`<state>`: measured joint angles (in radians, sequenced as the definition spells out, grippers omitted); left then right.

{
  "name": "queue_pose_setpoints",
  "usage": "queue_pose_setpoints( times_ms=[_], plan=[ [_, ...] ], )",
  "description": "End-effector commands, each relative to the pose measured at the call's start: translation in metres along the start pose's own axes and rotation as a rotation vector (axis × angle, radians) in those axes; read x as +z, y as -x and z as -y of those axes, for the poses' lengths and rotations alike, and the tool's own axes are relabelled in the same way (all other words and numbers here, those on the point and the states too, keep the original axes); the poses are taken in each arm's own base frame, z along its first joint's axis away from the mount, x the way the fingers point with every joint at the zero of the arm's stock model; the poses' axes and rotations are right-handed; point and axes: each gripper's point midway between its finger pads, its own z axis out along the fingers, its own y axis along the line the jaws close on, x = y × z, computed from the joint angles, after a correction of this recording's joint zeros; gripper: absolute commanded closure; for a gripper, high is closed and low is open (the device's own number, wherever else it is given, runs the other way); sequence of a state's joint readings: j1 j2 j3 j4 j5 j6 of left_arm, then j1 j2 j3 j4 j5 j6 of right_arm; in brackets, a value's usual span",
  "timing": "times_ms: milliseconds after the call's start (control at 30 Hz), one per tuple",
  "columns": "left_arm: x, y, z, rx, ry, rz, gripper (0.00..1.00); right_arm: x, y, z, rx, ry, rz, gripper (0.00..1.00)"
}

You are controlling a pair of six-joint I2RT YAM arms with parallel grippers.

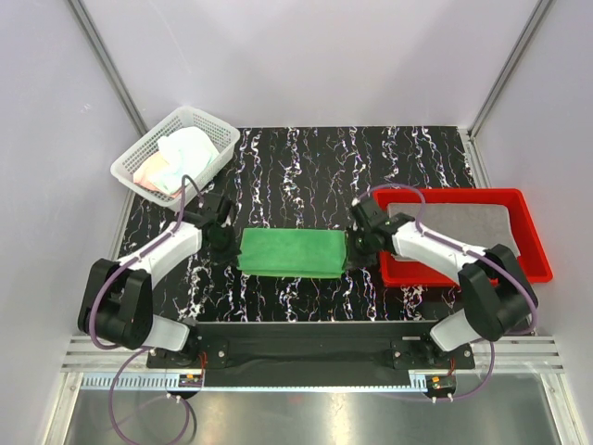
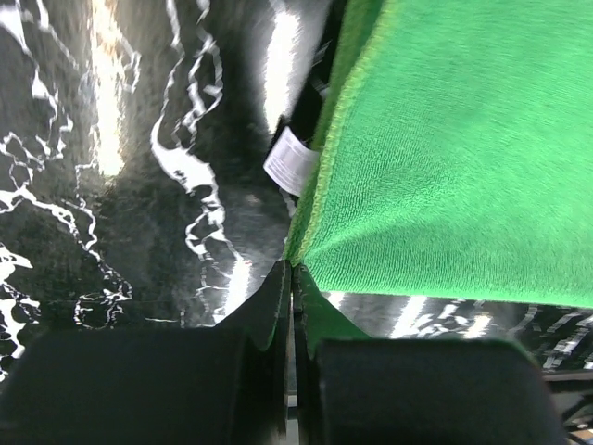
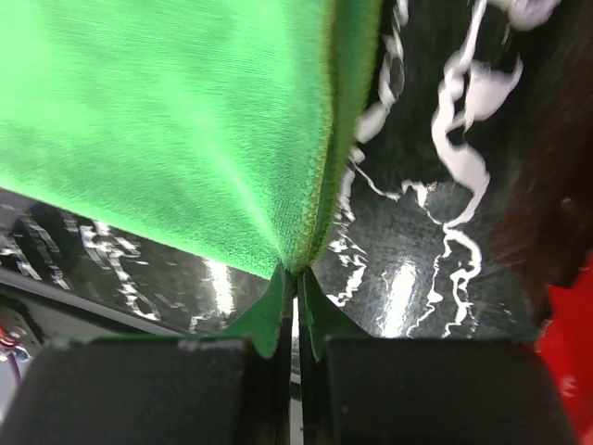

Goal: Fold and stack the towels
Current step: Smooth out wrinkles on the folded towel, then neatly place the folded towel into the bin

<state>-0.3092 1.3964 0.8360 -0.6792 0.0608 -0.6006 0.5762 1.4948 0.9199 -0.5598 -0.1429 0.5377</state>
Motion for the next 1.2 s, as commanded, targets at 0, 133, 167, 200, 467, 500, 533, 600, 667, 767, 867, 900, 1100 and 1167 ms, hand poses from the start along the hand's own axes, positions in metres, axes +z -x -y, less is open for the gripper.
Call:
queue_pose_setpoints(
  times_ms=[0,133,167,200,467,500,533,600,667,767,867,900,1100,1167],
  plan=[
    [0.015,0.0,-0.007,0.019,0.018,-0.009,1.0,0.015,-0.012,-0.01,0.07,0.091,-0.002,1.0],
    [0.019,-0.001,-0.009,0.02,0.028,-0.019,1.0,0.028,-0.022,0.004,0.082,0.05,-0.017,1.0],
    [0.019,0.0,-0.008,0.02,0.027,-0.016,1.0,0.029,-0.023,0.006,0.084,0.042,-0.013,1.0],
    [0.019,-0.001,-0.01,0.023,0.033,-0.018,1.0,0.027,-0.021,0.008,0.086,0.034,0.005,1.0],
    [0.016,0.004,-0.013,0.025,0.069,-0.011,0.68,0.008,-0.025,0.007,0.066,0.043,0.014,0.71],
    [0.011,0.012,-0.007,0.035,0.056,0.004,0.68,0.002,-0.021,0.005,0.06,0.046,0.026,0.69],
    [0.006,0.016,-0.001,0.046,0.034,0.006,0.67,-0.004,-0.011,0.001,0.051,0.046,0.054,0.63],
    [-0.003,0.023,0.001,0.072,0.043,0.01,0.66,-0.012,-0.002,0.003,0.034,0.016,0.083,0.58],
    [-0.017,0.042,0.01,0.085,0.033,0.059,0.64,-0.018,0.013,-0.002,0.02,0.008,0.118,0.53],
    [-0.03,0.057,0.023,0.102,-0.003,0.101,0.64,-0.015,0.032,-0.007,0.016,0.004,0.157,0.47],
    [-0.028,0.054,0.046,0.123,-0.133,0.076,0.63,0.0,0.042,-0.004,0.03,-0.012,0.15,0.46],
    [-0.023,0.055,0.056,0.128,-0.189,0.074,0.62,0.009,0.043,0.001,0.038,-0.027,0.135,0.46],
    [0.026,0.016,0.047,0.062,-0.2,-0.093,0.64,0.038,0.036,0.013,0.056,-0.045,0.082,0.47],
    [0.041,0.005,0.033,0.019,-0.156,-0.126,0.65,0.045,0.028,0.016,0.065,-0.042,0.064,0.46]
  ],
)
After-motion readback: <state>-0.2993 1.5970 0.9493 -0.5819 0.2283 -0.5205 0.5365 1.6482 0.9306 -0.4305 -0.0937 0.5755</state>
